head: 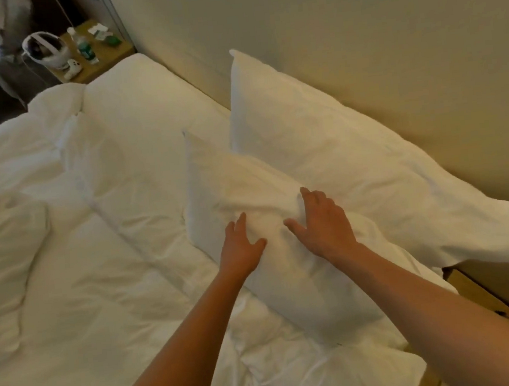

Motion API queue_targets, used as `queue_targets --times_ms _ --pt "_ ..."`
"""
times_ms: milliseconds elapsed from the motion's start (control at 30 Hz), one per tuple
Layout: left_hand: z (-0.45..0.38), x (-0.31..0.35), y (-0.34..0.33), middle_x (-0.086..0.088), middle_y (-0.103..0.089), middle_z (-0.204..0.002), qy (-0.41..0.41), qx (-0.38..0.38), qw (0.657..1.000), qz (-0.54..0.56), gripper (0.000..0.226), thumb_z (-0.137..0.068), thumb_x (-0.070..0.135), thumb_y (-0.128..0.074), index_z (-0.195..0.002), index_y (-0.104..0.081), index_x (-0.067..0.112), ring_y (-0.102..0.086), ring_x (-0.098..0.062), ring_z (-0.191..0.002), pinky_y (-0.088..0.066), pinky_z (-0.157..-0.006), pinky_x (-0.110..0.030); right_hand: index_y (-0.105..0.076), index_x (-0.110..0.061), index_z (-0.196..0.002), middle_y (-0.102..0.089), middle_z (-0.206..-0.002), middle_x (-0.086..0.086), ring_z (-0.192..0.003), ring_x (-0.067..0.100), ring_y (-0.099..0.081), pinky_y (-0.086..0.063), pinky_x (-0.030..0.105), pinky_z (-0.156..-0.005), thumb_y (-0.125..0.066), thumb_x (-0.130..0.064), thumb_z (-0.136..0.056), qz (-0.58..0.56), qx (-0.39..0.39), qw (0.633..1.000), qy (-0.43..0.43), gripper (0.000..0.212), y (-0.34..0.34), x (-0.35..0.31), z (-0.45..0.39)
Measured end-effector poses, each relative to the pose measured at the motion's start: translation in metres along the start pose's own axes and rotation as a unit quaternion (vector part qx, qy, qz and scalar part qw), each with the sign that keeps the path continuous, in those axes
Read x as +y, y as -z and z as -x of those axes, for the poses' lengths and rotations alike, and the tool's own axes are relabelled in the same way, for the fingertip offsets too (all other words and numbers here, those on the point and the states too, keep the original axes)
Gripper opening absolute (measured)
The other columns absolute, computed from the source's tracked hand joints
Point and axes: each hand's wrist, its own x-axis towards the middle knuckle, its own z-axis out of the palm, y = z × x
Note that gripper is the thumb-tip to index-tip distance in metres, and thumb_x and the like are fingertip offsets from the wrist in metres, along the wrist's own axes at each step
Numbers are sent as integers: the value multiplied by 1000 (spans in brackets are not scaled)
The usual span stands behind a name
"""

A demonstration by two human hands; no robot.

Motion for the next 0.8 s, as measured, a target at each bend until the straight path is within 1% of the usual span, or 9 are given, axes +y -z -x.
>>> queue_targets --times_ms 67,133,200,267,300,400,500,667,800 --pt "2 -13 -6 -8 -27 -164 20 18 999 19 96 -88 47 -71 -162 -13 28 -38 -28 -146 -38 -114 -39 -21 -18 -160 -49 -145 15 -122 38 -55 -51 48 -93 -39 -79 -93 22 -43 999 -9 93 -21 -6 -10" --pt "7 -28 -11 -10 -33 -161 52 0 997 51 110 -84 48 -77 -163 -2 32 -43 -31 -141 -45 -108 -41 -25 -16 -157 -54 -137 16 -111 39 -61 -51 45 -82 -34 -82 -93 61 -54 997 -5 92 -43 -9 -13" --pt "14 -40 -17 -10 -32 -161 105 -42 985 127 126 -76 52 -83 -160 11 41 -45 -37 -139 -55 -94 -46 -39 -16 -138 -66 -115 13 -90 36 -68 -47 40 -64 -35 -79 -95 47 -54 997 12 77 -60 -8 -14" --pt "21 -43 -23 -6 -29 -162 167 -76 961 209 139 -65 58 -88 -152 20 55 -44 -40 -139 -60 -75 -46 -46 -17 -117 -70 -87 8 -67 31 -63 -37 37 -54 -37 -74 -97 24 -48 998 38 61 -65 -5 -16" --pt "23 -40 -29 -4 -27 -163 182 -83 952 233 143 -60 61 -89 -148 23 60 -43 -39 -139 -60 -74 -46 -48 -17 -113 -69 -80 7 -61 29 -58 -37 37 -52 -39 -72 -98 19 -41 998 45 58 -64 -1 -18" --pt "21 -20 -49 -2 -24 -164 167 -68 946 269 145 -58 63 -90 -145 26 63 -41 -36 -141 -60 -88 -54 -53 -17 -110 -68 -78 8 -63 30 -60 -44 37 -54 -45 -67 -99 -13 -18 998 53 52 -52 21 -27" --pt "8 16 -67 -4 -23 -164 139 -47 943 299 144 -61 59 -91 -149 24 58 -40 -34 -143 -56 -97 -56 -58 -17 -103 -70 -80 8 -68 32 -64 -40 35 -56 -52 -61 -99 -44 8 998 54 45 -30 48 -41" --pt "-31 79 -80 -6 -24 -164 133 -47 936 324 146 -59 57 -92 -152 21 53 -41 -35 -141 -58 -93 -56 -54 -22 -86 -71 -80 6 -71 33 -66 -35 34 -56 -54 -64 -96 -22 38 997 65 43 13 82 -83" --pt "-33 70 -78 -6 -26 -162 149 -62 942 295 144 -61 58 -91 -151 22 56 -42 -37 -139 -59 -90 -51 -56 -21 -83 -71 -82 6 -76 33 -66 -38 35 -59 -57 -60 -97 -61 3 997 52 41 4 80 -83"
